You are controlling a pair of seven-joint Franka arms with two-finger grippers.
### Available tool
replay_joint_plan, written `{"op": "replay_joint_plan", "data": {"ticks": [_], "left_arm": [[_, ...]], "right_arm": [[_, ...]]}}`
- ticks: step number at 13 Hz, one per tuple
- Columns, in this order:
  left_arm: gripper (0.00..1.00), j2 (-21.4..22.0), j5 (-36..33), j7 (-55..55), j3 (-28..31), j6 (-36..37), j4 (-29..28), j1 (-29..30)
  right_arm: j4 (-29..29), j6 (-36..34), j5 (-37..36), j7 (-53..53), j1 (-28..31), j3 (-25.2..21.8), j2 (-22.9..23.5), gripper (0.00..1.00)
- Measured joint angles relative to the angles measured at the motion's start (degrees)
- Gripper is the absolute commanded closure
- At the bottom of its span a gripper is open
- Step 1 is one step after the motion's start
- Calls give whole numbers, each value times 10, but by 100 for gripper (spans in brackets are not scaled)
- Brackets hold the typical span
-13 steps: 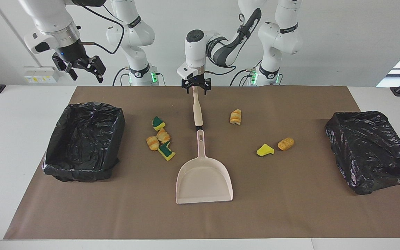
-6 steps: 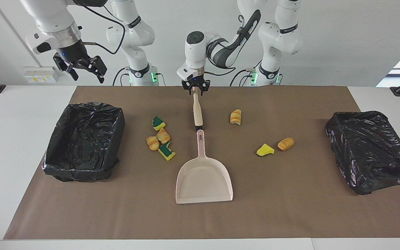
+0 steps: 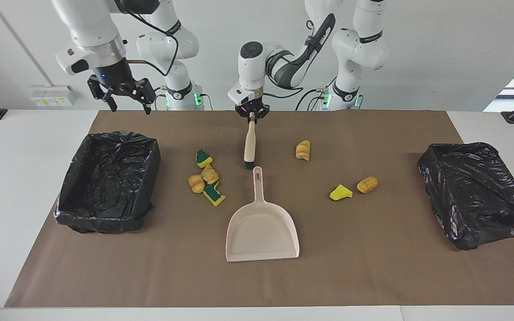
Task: Sweep and dump trash in bin
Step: 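Lift the brush with the left gripper while the right gripper grasps the dustpan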
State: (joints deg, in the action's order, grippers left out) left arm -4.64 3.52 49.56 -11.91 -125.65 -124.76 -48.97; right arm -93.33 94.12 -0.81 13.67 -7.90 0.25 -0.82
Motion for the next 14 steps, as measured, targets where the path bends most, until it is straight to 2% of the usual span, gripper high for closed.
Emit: {"op": "replay_joint_plan", "data": {"ticks": [4, 6, 10, 14], "left_arm": [[100, 61, 0, -118, 9, 170, 1, 28], [100, 94, 1, -175, 10, 231, -13, 48], [100, 147, 1, -247, 10, 244, -106, 69], [100, 153, 2, -335, 12, 243, -122, 185]], "right_arm": [[1, 65, 0, 22, -31, 1, 66, 0], [3, 96, 0, 43, -43, 1, 91, 0], [4, 151, 6, 116, -79, 2, 131, 0], [6, 167, 35, 142, -92, 2, 143, 0]]}}
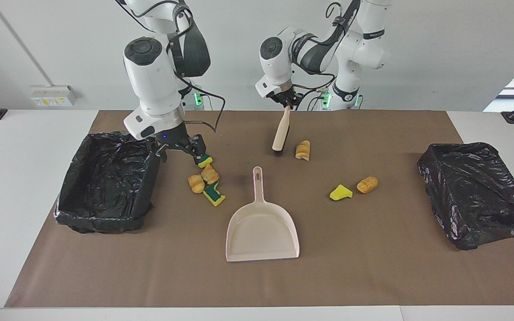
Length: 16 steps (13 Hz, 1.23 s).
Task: Sweep and dump trash in bin
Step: 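Lift the brush with the left gripper while the right gripper grasps the dustpan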
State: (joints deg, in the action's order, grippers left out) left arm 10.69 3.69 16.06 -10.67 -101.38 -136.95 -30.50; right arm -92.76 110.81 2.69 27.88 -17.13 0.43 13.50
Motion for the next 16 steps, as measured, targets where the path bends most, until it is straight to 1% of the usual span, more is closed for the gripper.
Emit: {"op": "replay_joint_plan", "data": {"ticks": [3, 4, 6, 8, 10, 12, 14, 16], "left_arm": [[100, -17, 1, -64, 3, -23, 9, 100], [100, -30, 1, -77, 3, -33, 22, 126], [100, -65, 0, -86, 4, -33, 70, 163], [100, -92, 0, -87, 4, -15, 122, 187], [100, -95, 0, -89, 5, 23, 169, 200], [100, -90, 0, -89, 7, 48, 217, 219], [100, -90, 0, -89, 8, 47, 249, 241], [100, -94, 0, -84, 10, 15, 254, 256]], "right_arm": [[3, 0, 6, 3, -3, 0, 0, 0], [4, 0, 6, 14, -8, 0, 0, 0], [4, 0, 7, 33, -17, 1, 0, 0], [3, -1, 18, 53, -26, 1, 1, 0], [3, 11, 19, 82, -52, 3, 19, 0], [3, 47, 19, 101, -75, 3, 45, 0], [3, 74, 20, 112, -88, 3, 66, 0], [3, 95, 20, 113, -97, 4, 86, 0]]}}
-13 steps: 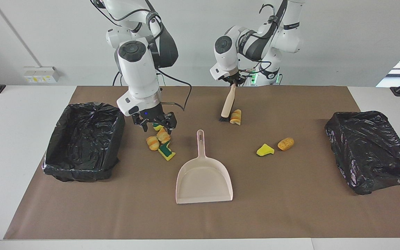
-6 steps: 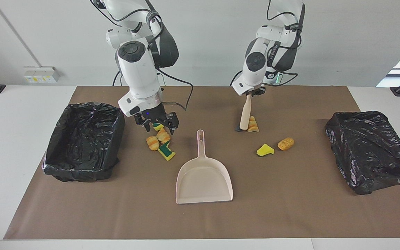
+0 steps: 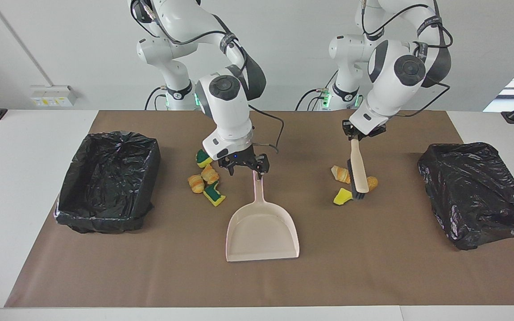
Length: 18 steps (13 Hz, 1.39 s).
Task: Sweep and dump trash in bin
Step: 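Lift the brush with the left gripper while the right gripper grasps the dustpan, then place the dustpan near the bread with the right gripper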
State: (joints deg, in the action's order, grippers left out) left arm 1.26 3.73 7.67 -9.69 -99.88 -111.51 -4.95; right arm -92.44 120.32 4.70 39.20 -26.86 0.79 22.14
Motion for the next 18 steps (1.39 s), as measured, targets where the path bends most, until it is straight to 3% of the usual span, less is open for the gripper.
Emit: {"op": "replay_joint_plan", "data": {"ticks": [3, 6, 8, 9, 10, 18], "left_arm": [[100, -18, 0, 50, 0, -49, 1, 17], [100, -24, -8, 61, 2, -51, 2, 55], [100, -24, -30, 61, 3, -47, 2, 76], [100, -24, -35, 61, 3, -42, 2, 84], [100, -24, -38, 61, 3, -36, 2, 93], [100, -18, -62, 61, 3, -27, -52, 119]], "right_arm": [[0, 26, -4, -3, -17, 0, 36, 0], [-1, 30, -5, -28, -21, 0, 47, 0], [-4, 34, -5, -36, -21, 0, 48, 53], [-5, 35, -5, -37, -21, 0, 48, 85], [-5, 36, -5, -38, -21, 0, 48, 100], [-6, 41, -5, -38, -23, 0, 48, 100]]}}
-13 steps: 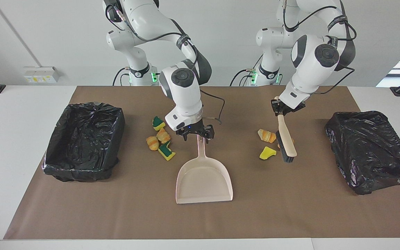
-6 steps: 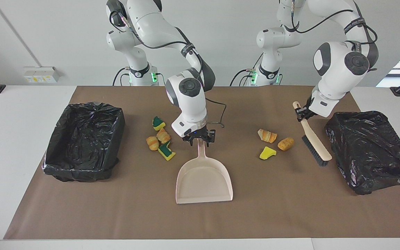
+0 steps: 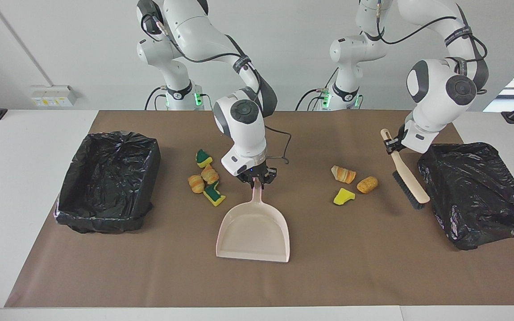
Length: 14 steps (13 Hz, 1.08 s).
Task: Sweep and dump trash in bin
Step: 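Place the dustpan near the bread with the right gripper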
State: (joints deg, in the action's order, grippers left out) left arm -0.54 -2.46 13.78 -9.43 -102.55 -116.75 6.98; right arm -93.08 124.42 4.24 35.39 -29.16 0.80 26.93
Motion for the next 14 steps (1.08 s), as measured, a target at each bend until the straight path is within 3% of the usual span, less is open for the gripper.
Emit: {"op": "replay_joint_plan", "data": {"ticks": [7, 10, 14], "left_arm": [[100, 16, -2, 0, -1, -1, -31, 0], [100, 18, -2, 0, -1, -1, -39, 0], [100, 21, -2, 0, -1, -8, -52, 0]], "right_arm": [[2, -22, -1, -31, 0, -1, -20, 100], [-11, -98, -1, -154, 3, -3, -84, 100], [-93, -128, -2, -339, 3, -4, -162, 100]]}}
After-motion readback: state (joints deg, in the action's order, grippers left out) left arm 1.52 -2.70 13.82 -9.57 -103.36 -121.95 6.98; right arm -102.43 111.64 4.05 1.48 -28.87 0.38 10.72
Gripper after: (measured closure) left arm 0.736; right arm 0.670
